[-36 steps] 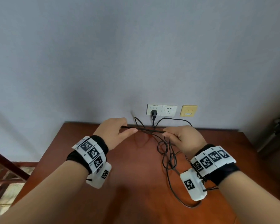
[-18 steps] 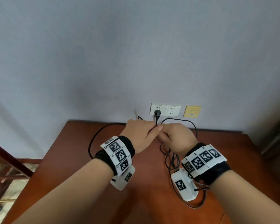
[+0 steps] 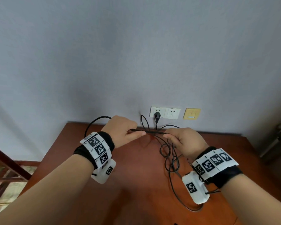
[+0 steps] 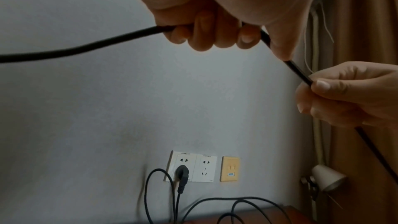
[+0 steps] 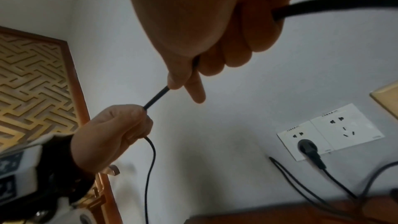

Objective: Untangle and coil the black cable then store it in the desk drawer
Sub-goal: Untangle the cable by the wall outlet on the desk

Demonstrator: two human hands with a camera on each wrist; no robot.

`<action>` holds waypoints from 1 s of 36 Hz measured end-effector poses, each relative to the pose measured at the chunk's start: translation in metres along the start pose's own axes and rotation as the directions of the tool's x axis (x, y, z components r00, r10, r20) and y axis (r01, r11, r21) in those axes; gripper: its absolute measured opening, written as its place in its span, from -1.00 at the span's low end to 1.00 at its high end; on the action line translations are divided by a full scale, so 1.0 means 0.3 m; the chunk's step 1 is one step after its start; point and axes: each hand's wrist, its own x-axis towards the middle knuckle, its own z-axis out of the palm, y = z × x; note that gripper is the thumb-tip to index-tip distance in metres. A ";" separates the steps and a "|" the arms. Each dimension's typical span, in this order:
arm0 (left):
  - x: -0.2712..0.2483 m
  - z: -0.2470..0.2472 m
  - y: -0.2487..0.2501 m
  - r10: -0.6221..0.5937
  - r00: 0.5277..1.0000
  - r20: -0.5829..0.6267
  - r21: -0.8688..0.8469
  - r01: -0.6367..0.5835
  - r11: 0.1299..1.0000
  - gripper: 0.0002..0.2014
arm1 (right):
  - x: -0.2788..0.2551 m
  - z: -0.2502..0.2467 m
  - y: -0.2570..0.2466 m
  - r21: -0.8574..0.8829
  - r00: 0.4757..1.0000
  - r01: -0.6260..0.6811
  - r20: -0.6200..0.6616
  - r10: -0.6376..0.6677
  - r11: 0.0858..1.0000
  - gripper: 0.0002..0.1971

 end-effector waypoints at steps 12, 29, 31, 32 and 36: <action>0.044 0.032 0.168 -0.162 0.987 -0.001 -0.187 0.158 0.970 -0.67 | 0.063 0.047 -0.047 0.039 0.995 -0.032 -0.090 0.035 0.999 -0.47; 0.035 0.029 0.115 0.073 0.995 -0.074 -0.082 -0.079 0.993 -0.58 | 0.047 0.000 -0.025 0.091 0.998 0.062 0.005 -0.063 0.994 -0.54; 0.036 0.024 0.086 0.082 0.996 -0.042 -0.049 -0.084 0.995 -0.54 | 0.038 -0.011 -0.006 0.082 0.999 0.041 0.007 -0.041 0.996 -0.56; 0.036 0.021 0.074 0.085 0.996 -0.033 -0.047 -0.086 0.995 -0.53 | 0.033 -0.018 0.005 0.070 0.999 0.036 0.006 -0.036 0.997 -0.58; 0.029 0.014 0.030 0.109 0.992 -0.056 -0.027 -0.111 0.993 -0.54 | 0.006 -0.035 0.051 0.020 1.000 0.016 0.011 -0.017 1.000 -0.60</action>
